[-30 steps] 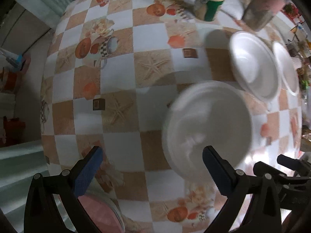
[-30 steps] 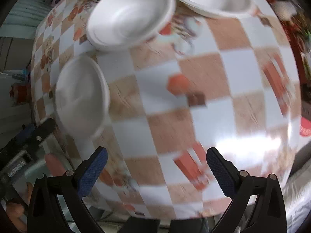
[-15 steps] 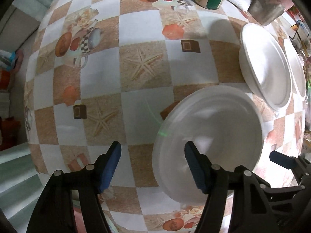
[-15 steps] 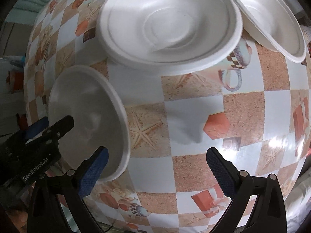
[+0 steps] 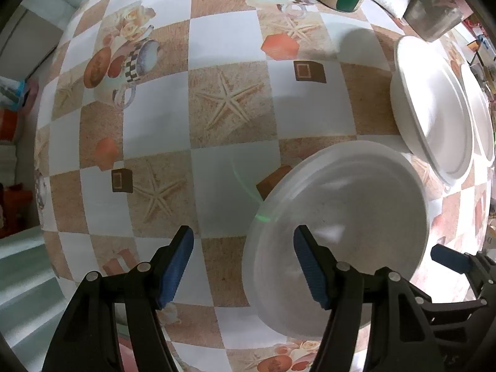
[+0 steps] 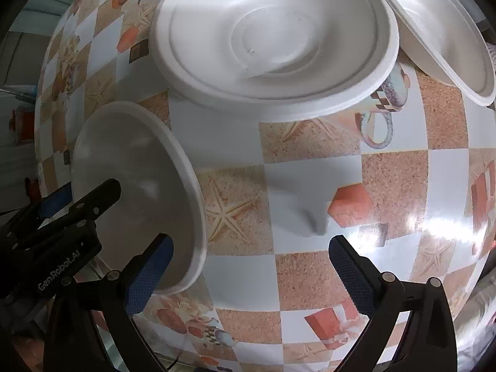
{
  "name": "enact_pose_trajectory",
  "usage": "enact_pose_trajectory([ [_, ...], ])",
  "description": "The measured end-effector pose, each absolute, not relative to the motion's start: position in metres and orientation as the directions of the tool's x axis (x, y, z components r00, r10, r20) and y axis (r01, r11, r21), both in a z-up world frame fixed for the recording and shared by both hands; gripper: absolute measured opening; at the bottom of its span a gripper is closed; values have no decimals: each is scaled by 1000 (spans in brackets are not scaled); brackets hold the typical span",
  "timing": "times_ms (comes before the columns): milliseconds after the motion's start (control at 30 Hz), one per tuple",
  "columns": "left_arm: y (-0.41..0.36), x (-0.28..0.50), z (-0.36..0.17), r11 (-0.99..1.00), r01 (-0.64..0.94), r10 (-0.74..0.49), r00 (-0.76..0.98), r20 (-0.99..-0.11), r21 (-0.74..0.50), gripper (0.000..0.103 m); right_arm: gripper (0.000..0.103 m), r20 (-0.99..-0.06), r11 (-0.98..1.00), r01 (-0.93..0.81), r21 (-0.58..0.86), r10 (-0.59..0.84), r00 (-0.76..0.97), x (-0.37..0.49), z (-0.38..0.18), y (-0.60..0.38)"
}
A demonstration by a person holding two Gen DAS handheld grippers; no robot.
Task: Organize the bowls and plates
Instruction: 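Close the left gripper on the bowl rim while the right gripper grips its other rim, then carry the white bowl with both grippers onto the pink plate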
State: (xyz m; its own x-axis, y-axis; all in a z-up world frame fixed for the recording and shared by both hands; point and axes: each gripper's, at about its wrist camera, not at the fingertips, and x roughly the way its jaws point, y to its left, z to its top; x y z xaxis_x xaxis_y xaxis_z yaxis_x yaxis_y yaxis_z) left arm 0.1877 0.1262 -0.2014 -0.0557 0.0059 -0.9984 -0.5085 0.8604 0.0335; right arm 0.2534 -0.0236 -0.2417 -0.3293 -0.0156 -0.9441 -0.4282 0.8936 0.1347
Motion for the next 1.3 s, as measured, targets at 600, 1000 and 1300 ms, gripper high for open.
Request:
enact_pose_trajectory([
  [600, 84, 172, -205, 909, -417, -44, -40, -998, -23, 32, 28, -910, 862, -445, 245, 45, -413, 235, -262, -10],
  [1000, 20, 104, -209, 938, -343, -89, -88, -992, -54, 32, 29, -897, 838, -495, 228, -16, -441, 178, -261, -43],
  [1300, -2, 49, -202, 950, -296, -128, -61, -990, -104, 61, 29, -902, 794, -563, 231, -43, -430, 142, -252, -62],
])
